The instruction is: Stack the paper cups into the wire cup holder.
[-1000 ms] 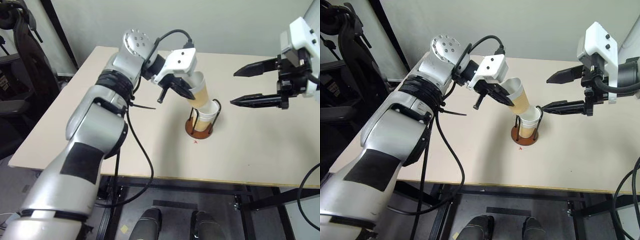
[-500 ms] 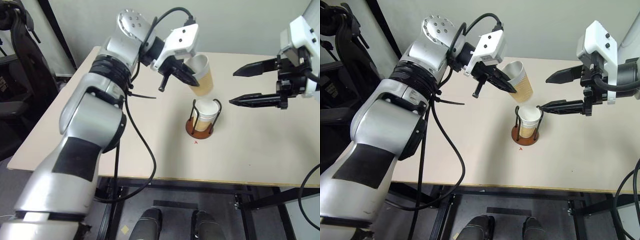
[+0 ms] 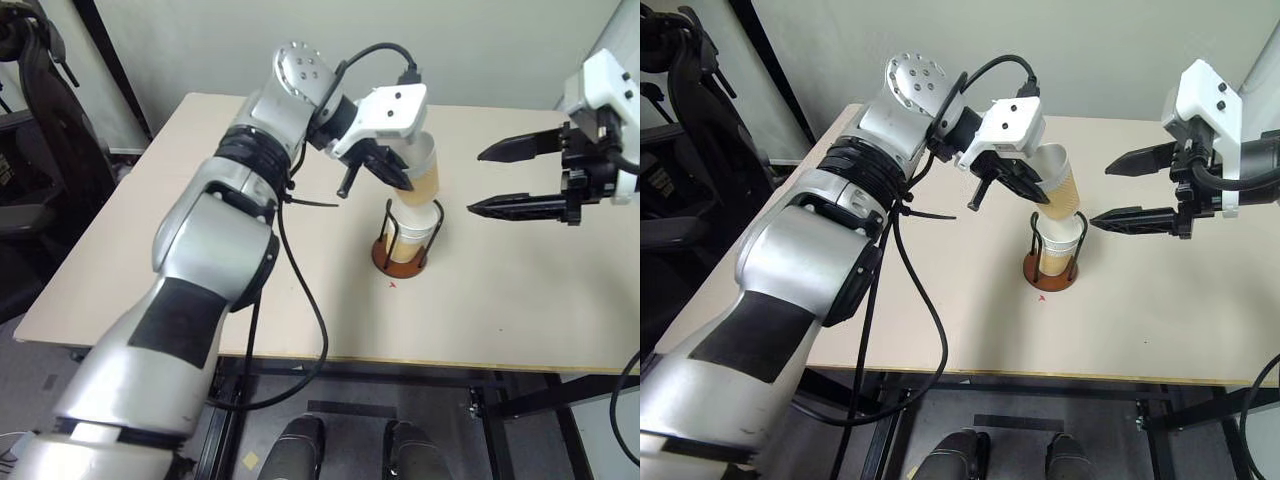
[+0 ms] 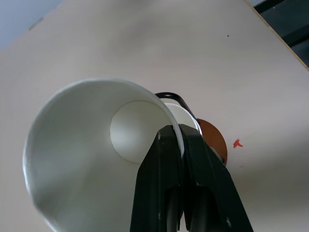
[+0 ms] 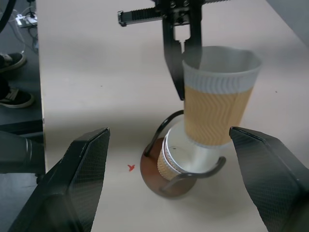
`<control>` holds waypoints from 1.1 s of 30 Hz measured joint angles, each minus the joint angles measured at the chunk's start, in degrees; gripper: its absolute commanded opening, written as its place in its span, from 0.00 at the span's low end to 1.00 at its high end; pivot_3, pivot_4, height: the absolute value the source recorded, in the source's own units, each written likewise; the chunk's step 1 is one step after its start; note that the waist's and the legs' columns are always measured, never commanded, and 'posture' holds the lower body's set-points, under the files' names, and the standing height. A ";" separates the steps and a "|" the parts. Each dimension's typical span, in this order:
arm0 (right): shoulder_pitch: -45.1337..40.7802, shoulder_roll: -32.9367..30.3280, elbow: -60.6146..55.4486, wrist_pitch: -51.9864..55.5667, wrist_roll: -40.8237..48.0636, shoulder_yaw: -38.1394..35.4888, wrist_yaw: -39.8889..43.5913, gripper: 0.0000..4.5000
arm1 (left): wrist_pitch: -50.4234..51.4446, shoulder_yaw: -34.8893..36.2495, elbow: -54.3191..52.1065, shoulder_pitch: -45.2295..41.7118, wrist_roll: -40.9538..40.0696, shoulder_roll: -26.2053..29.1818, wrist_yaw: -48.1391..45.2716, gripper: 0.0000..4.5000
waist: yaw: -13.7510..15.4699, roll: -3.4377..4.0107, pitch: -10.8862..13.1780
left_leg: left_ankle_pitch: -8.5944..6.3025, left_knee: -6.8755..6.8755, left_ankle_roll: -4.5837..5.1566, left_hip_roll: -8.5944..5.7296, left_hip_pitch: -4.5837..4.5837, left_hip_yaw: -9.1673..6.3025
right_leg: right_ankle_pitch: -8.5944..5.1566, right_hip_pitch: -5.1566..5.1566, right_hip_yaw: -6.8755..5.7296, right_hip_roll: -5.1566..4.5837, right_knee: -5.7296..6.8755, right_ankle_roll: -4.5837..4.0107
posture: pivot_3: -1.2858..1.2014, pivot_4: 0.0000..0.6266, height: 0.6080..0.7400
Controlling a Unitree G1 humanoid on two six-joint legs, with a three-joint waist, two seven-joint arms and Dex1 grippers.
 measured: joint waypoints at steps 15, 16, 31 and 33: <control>-5.49 -6.12 13.47 -8.72 -7.07 0.96 2.91 0.91 | -1.02 2.21 0.70 1.02 4.60 -2.65 1.70 0.01 | 0.01 0.00 0.00 | -0.05 0.10 0.12 -0.03 0.01 0.09 | 0.05 0.00 -0.03 -0.48 0.02 0.15 | 0.52 0.24 1.00; -6.03 -6.23 13.88 -8.96 -7.40 0.96 3.28 0.91 | -1.02 2.54 0.71 1.11 4.85 -2.66 1.86 0.01 | 0.02 0.00 0.00 | -0.06 0.11 0.14 -0.02 0.01 0.09 | 0.05 0.01 -0.01 -0.52 0.02 0.16 | 0.52 0.24 1.00; -6.18 -6.31 13.10 -8.37 -8.07 1.08 4.46 0.91 | -2.09 2.84 1.25 3.55 7.98 -3.66 3.16 0.01 | 0.04 0.01 0.00 | -0.10 0.22 0.52 -0.55 0.00 0.22 | 0.03 0.08 -0.02 -1.05 0.04 0.44 | 0.52 0.24 1.00; -6.15 -6.35 12.61 -8.11 -8.05 1.08 4.46 0.91 | -2.19 2.84 1.26 3.97 8.68 -3.95 3.36 0.01 | 0.04 0.00 0.00 | -0.11 0.23 0.54 -0.58 0.00 0.22 | 0.04 0.09 0.00 -1.09 0.04 0.48 | 0.52 0.24 1.00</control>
